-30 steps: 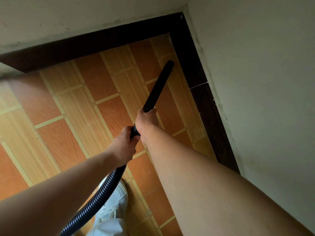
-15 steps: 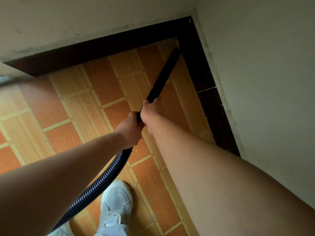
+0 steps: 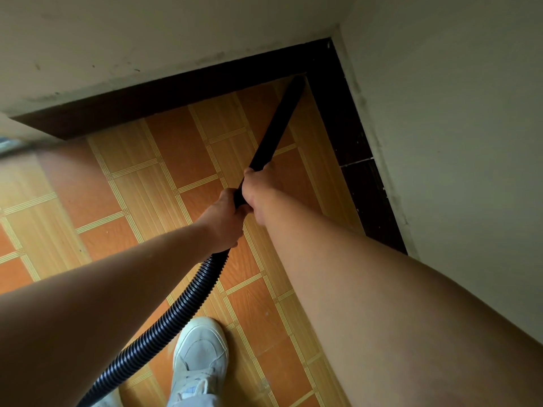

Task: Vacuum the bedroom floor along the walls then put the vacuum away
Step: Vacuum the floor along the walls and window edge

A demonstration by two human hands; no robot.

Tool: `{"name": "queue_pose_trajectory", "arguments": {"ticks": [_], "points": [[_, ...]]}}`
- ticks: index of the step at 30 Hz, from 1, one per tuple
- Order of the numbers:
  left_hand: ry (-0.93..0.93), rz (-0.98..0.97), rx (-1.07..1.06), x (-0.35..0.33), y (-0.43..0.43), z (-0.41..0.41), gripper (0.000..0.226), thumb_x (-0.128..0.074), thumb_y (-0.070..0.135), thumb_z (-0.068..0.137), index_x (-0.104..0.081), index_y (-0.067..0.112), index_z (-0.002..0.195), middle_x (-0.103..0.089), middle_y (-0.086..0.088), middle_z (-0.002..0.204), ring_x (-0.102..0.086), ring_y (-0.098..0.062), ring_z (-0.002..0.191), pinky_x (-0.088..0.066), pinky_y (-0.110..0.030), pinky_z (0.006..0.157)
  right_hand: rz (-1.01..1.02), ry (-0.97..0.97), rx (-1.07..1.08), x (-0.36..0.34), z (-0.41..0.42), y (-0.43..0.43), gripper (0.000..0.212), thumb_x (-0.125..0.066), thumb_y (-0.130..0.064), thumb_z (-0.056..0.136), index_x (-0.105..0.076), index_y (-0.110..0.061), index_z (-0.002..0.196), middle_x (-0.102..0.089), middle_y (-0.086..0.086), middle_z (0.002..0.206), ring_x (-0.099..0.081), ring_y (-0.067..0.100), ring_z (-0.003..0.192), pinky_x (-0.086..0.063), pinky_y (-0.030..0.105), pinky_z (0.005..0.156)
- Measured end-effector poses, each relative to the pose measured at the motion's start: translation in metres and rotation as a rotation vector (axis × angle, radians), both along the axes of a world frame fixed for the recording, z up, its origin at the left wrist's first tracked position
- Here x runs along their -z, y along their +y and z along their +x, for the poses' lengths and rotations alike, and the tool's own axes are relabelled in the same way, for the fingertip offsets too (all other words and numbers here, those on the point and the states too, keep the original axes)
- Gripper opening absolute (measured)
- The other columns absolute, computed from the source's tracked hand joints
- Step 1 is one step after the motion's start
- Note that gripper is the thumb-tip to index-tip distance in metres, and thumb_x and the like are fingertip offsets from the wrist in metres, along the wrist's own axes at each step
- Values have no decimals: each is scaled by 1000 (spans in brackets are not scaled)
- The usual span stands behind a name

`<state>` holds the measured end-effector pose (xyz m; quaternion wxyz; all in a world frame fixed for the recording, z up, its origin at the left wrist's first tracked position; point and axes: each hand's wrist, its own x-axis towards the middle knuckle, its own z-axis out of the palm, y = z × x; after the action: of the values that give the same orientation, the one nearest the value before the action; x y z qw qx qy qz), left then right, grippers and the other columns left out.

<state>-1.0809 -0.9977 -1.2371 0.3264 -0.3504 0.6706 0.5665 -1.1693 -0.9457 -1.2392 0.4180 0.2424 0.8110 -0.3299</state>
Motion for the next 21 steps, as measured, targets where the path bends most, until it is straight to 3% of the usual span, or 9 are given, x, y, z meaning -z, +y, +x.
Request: {"name": "queue_pose_trajectory", "arguments": {"ticks": [3, 7, 9, 12, 15, 18, 21], "points": [[-2, -1, -4, -1, 0, 2, 26, -46, 26, 108, -46, 21, 134, -67, -15, 95, -70, -31, 79, -64, -54, 73, -6, 18, -2, 0, -1, 0, 61, -49, -26, 107, -20, -23, 161, -60, 13, 137, -66, 34, 111, -59, 47, 91], [-5, 21, -23, -1, 1, 11, 32, -46, 27, 108, -43, 23, 140, -67, -16, 98, -67, -27, 76, -63, -53, 73, -40, 38, -10, 0, -5, 2, 79, -52, -15, 105, -3, -37, 163, -58, 5, 120, -61, 23, 77, -62, 48, 85], [1, 16, -19, 0, 1, 14, 37, -46, 27, 108, -40, 26, 145, -67, -15, 99, -70, -31, 79, -64, -54, 72, -31, 28, -35, 0, -5, 2, 83, -52, -13, 104, 2, -41, 162, -60, 10, 128, -59, 21, 73, -63, 46, 83], [26, 6, -9, 0, 0, 16, 45, -46, 28, 108, -33, 33, 151, -67, -14, 101, -73, -35, 86, -64, -56, 70, -21, 29, -53, -2, -2, -1, 84, -50, -12, 104, 3, -44, 161, -56, 11, 140, -59, 22, 78, -62, 45, 84], [34, 13, -14, -1, -2, 20, 49, -46, 27, 109, -29, 37, 154, -67, -14, 100, -71, -30, 80, -64, -56, 70, -32, 17, -60, -4, 0, -6, 85, -50, -11, 104, 5, -46, 160, -53, 11, 146, -60, 24, 85, -62, 49, 86], [34, 56, -35, 0, -4, 23, 51, -45, 27, 109, -26, 39, 155, -66, -15, 101, -66, -26, 75, -63, -50, 69, -25, -3, -66, -7, 3, -9, 86, -49, -11, 105, 7, -46, 160, -53, 13, 144, -66, 32, 103, -61, 50, 88], [37, 81, -61, -1, -3, 32, 51, -44, 26, 109, -25, 40, 155, -64, -13, 99, -64, -25, 75, -63, -47, 69, -13, -19, -111, -13, 11, -12, 86, -49, -11, 105, 7, -46, 160, -55, 13, 139, -65, 32, 95, -61, 50, 87]]}}
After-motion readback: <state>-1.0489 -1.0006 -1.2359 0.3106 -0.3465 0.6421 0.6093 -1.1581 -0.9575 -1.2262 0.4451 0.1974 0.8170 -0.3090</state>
